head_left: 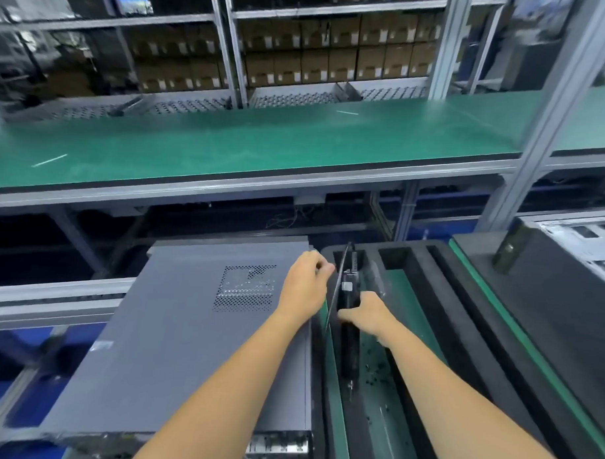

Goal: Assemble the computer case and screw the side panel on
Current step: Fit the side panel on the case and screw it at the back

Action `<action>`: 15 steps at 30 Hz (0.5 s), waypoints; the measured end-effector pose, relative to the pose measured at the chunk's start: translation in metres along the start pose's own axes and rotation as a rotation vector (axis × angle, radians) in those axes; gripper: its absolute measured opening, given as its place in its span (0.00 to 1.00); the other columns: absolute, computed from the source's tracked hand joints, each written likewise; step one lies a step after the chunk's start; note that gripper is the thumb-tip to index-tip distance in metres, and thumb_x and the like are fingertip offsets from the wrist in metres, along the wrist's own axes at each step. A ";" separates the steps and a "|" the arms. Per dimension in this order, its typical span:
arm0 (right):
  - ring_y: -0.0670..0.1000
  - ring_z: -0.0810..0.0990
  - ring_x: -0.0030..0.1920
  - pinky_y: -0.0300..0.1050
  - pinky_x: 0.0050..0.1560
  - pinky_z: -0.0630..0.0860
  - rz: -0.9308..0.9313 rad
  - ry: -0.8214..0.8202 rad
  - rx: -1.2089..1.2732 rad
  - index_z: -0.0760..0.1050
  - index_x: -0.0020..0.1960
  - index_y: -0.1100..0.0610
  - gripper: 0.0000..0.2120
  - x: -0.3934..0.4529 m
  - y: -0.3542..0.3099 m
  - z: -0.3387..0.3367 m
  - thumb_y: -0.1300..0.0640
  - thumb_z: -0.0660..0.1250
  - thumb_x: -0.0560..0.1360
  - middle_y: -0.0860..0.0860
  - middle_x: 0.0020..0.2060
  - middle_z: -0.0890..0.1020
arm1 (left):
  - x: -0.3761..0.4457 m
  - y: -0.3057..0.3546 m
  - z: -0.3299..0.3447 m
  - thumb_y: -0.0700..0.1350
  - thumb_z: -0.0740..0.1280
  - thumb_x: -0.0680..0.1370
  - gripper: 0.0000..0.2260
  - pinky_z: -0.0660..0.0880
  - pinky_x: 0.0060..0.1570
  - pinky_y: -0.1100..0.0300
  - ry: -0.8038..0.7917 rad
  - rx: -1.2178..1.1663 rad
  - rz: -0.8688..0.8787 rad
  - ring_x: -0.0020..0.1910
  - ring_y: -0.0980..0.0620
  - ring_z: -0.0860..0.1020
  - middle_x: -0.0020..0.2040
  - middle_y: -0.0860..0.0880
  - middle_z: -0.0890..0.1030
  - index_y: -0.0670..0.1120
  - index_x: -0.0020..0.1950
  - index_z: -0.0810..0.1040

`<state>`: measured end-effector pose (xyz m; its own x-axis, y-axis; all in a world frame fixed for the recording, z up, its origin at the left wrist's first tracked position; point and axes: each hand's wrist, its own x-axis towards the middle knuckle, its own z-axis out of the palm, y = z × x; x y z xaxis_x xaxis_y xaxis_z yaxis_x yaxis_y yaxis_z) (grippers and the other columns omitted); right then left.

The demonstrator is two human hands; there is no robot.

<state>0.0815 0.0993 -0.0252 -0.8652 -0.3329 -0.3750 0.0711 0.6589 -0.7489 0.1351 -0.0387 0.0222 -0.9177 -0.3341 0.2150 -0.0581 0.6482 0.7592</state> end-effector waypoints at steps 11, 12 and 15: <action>0.54 0.79 0.52 0.55 0.60 0.77 -0.406 0.106 0.116 0.72 0.58 0.63 0.17 -0.076 -0.042 -0.055 0.69 0.73 0.72 0.59 0.54 0.78 | -0.006 0.046 0.009 0.39 0.52 0.80 0.10 0.80 0.32 0.49 -0.355 -0.904 -0.805 0.33 0.40 0.82 0.42 0.36 0.82 0.39 0.48 0.72; 0.53 0.79 0.53 0.50 0.59 0.77 -0.415 0.075 0.134 0.74 0.58 0.63 0.16 -0.082 -0.041 -0.054 0.70 0.71 0.73 0.57 0.55 0.78 | -0.007 0.046 0.011 0.39 0.52 0.80 0.11 0.81 0.36 0.49 -0.307 -0.964 -0.809 0.33 0.41 0.81 0.41 0.37 0.82 0.38 0.50 0.73; 0.50 0.79 0.55 0.44 0.52 0.80 -0.331 -0.041 0.234 0.77 0.57 0.56 0.17 -0.099 -0.040 -0.051 0.75 0.61 0.77 0.52 0.58 0.75 | -0.011 0.046 0.017 0.38 0.53 0.78 0.09 0.79 0.43 0.48 -0.188 -0.996 -0.817 0.37 0.41 0.78 0.41 0.38 0.78 0.37 0.47 0.73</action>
<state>0.1390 0.1402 0.0698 -0.8400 -0.5312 -0.1110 -0.0926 0.3419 -0.9351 0.1360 0.0065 0.0445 -0.8009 -0.2357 -0.5505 -0.3821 -0.5067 0.7728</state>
